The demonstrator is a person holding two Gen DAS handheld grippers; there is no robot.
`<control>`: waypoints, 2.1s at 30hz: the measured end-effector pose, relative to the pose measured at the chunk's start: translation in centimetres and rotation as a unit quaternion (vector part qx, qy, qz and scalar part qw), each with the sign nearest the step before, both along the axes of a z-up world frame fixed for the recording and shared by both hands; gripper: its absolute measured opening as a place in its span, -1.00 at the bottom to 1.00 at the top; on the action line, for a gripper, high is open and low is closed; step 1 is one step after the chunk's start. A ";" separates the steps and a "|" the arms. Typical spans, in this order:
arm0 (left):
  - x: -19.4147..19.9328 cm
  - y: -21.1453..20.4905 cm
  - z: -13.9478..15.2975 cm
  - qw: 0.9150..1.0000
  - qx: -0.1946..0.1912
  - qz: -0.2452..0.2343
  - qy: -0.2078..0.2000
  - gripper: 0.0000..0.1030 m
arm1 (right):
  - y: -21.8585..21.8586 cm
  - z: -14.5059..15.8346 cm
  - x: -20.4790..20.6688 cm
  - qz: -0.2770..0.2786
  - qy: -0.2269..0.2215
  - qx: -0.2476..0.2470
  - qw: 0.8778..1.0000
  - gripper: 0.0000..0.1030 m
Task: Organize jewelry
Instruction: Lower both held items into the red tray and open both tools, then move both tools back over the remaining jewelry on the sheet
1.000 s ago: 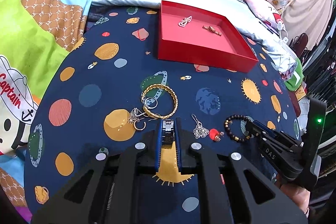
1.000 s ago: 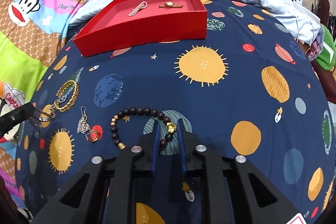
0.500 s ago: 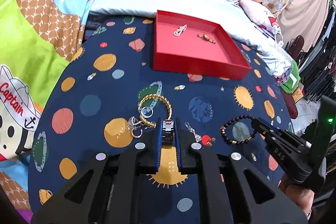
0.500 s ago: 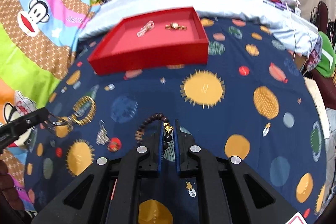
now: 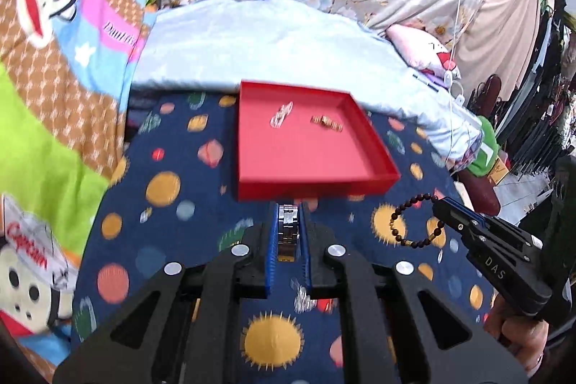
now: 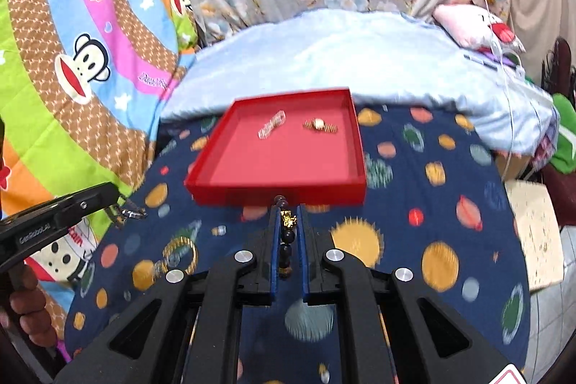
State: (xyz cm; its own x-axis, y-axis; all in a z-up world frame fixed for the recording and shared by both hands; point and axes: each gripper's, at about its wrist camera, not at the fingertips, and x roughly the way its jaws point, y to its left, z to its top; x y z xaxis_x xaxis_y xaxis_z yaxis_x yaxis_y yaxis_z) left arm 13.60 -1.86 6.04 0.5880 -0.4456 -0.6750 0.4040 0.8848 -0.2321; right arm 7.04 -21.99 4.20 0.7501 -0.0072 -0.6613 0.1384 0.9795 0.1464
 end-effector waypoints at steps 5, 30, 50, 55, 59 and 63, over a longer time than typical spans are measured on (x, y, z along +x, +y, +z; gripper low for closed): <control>3.7 -1.7 1.9 1.000 -0.009 -0.008 -0.013 -0.80 | -0.9 1.8 3.4 0.010 -0.015 -0.004 1.000 -0.85; 18.3 -9.4 -2.0 0.998 -0.012 -0.053 0.040 -0.80 | -5.2 -3.3 17.3 0.012 0.033 0.016 0.999 -0.85; 16.2 -5.0 -2.3 0.994 0.077 0.068 -0.022 0.07 | -6.5 -1.8 13.2 -0.028 0.006 -0.010 1.000 -0.16; 11.8 -2.0 -1.9 0.989 0.110 0.087 -0.046 0.16 | -4.5 -0.8 8.4 -0.021 0.003 -0.019 1.000 -0.07; 8.5 0.3 -2.5 0.986 0.127 0.096 -0.043 0.19 | -2.6 -1.1 4.9 -0.021 0.014 -0.031 0.999 -0.07; 5.7 2.6 -3.8 0.987 0.124 0.102 -0.018 0.20 | -1.3 -1.5 1.9 -0.019 0.021 -0.018 0.999 -0.07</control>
State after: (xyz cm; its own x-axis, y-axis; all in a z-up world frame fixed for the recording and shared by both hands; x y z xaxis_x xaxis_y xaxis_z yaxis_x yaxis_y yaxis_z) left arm 19.33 0.75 2.20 0.6737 -0.1401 -0.7256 0.2162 0.9763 0.0122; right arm 8.97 -23.26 2.68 0.7198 -0.0591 -0.6917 0.1805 0.9780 0.1043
